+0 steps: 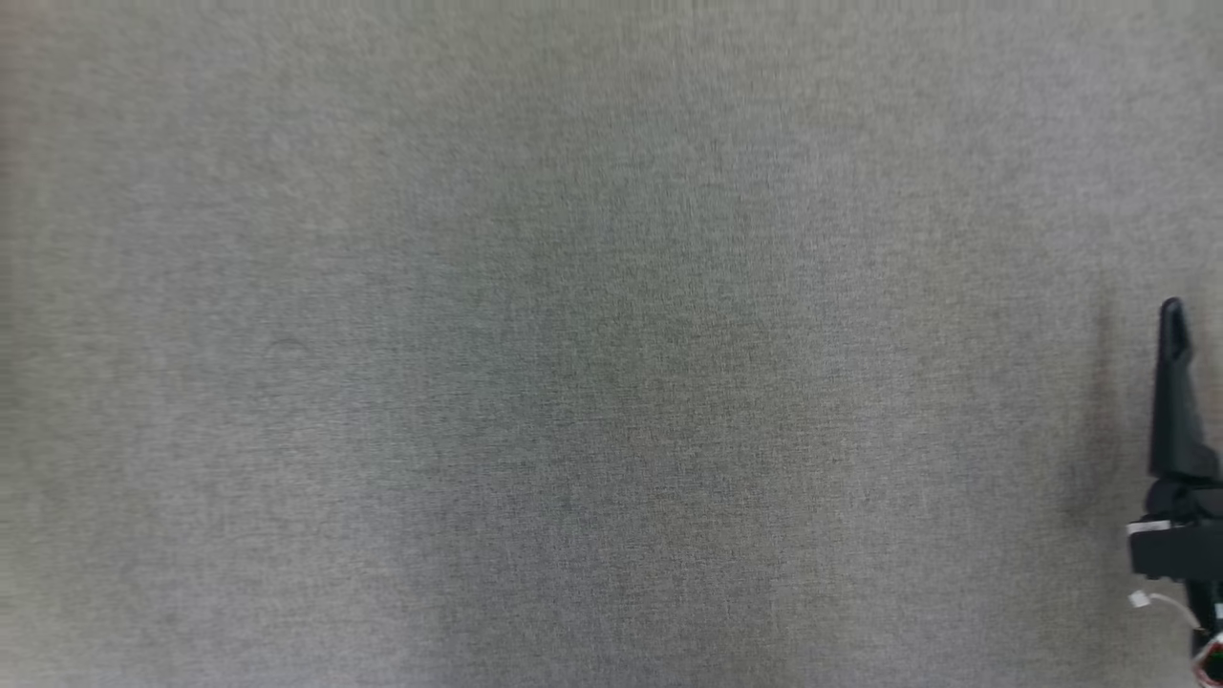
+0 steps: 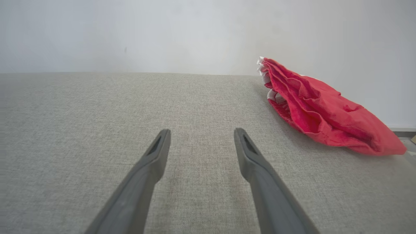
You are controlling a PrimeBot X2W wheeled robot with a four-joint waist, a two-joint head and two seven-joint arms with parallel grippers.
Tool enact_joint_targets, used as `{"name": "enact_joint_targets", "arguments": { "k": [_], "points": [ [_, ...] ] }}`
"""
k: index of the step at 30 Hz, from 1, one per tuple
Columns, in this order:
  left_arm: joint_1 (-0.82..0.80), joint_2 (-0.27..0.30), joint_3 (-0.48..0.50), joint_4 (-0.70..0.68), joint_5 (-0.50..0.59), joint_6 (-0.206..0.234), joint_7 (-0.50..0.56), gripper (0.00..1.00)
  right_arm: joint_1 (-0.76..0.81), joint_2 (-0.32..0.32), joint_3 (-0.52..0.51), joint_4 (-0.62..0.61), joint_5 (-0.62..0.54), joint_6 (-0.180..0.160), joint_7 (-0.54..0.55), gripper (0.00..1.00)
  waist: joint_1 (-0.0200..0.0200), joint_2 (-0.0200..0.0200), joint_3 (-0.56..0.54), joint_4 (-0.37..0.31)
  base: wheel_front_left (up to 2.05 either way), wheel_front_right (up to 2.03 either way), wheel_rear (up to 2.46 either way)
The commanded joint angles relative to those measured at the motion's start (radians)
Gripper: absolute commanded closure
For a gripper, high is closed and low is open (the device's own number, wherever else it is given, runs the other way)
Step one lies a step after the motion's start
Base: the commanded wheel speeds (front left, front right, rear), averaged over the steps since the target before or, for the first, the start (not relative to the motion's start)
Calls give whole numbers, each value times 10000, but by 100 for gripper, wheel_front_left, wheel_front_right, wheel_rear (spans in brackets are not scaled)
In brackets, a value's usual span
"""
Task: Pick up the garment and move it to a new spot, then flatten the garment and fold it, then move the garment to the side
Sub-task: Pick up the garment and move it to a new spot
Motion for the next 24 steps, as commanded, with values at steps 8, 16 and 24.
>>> {"name": "enact_joint_targets", "arguments": {
  "k": [8, 16, 24],
  "points": [
    [-1168, -289, -868, -1276, 342, -328, -574, 100, -62, 519, 474, 937, 106, -25, -350, 0, 1, 0, -1534, 73, 0, 0, 0],
    [-1934, -1199, -2232, -3665, 215, -488, 252, 100, 15, 1121, 522, 1728, 169, -25, -553, 0, 1, 0, -2573, -834, 0, 0, 0],
    [-2023, -2644, -3583, -5875, -892, -483, 1367, 100, -78, 1558, 420, 2131, 227, -25, -590, 0, 1, 0, -2962, -2058, 0, 0, 0]
  ]
}}
